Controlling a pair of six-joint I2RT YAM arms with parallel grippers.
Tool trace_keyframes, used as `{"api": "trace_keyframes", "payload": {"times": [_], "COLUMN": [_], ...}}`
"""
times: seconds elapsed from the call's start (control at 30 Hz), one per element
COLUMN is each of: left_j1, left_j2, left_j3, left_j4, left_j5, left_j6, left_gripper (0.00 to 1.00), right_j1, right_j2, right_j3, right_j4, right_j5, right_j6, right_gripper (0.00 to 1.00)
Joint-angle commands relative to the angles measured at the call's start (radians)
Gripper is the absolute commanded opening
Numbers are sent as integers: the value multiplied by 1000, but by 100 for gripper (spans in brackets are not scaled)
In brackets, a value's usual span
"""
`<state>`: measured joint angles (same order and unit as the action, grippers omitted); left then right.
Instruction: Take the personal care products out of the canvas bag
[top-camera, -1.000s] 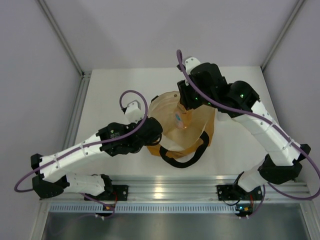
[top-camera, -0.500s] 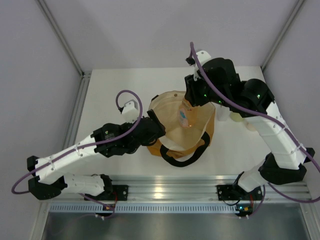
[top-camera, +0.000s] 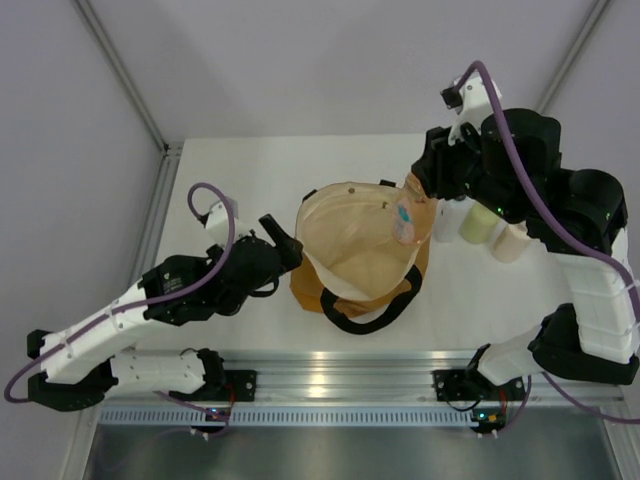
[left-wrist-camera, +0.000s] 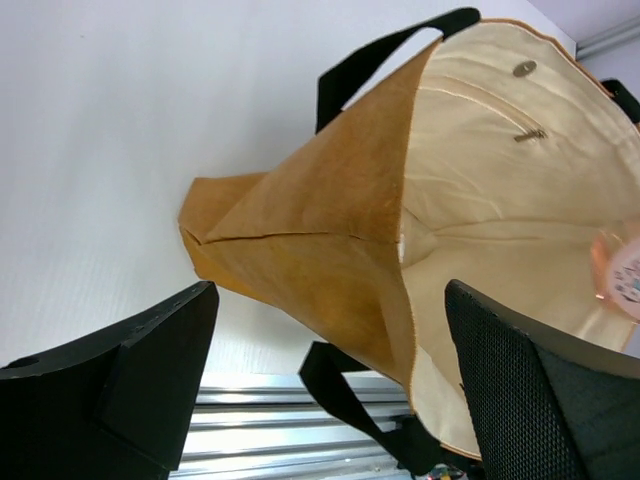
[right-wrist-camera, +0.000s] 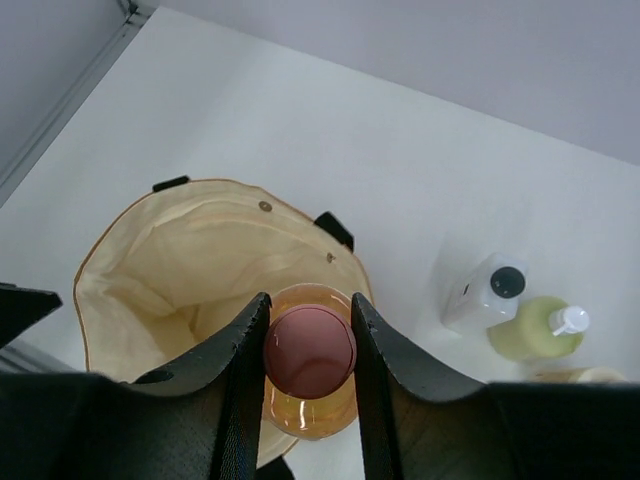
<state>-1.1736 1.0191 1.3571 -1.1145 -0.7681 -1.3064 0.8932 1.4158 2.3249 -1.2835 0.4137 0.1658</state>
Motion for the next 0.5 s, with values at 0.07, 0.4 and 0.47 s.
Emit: {"api": "trace_keyframes", "payload": {"times": [0.07, 0.4, 0.47], "left_j1": [-3, -3, -3], "left_j2": [-37, -36, -34], "left_j3": [-36, -108, -110], "left_j4": [-90, -111, -113], "left_j5": [-92, -60, -60], "left_j6": [-14, -45, -44], "left_gripper": [99, 99, 99], "right_j1": [3, -4, -10], "right_j2": [-40, -67, -83], "right_j3": [160, 188, 142], "right_j4": [124, 158, 158], "right_j5": [175, 390, 428], "right_j6": [-43, -133, -137], "right_gripper": [0, 0, 0]}}
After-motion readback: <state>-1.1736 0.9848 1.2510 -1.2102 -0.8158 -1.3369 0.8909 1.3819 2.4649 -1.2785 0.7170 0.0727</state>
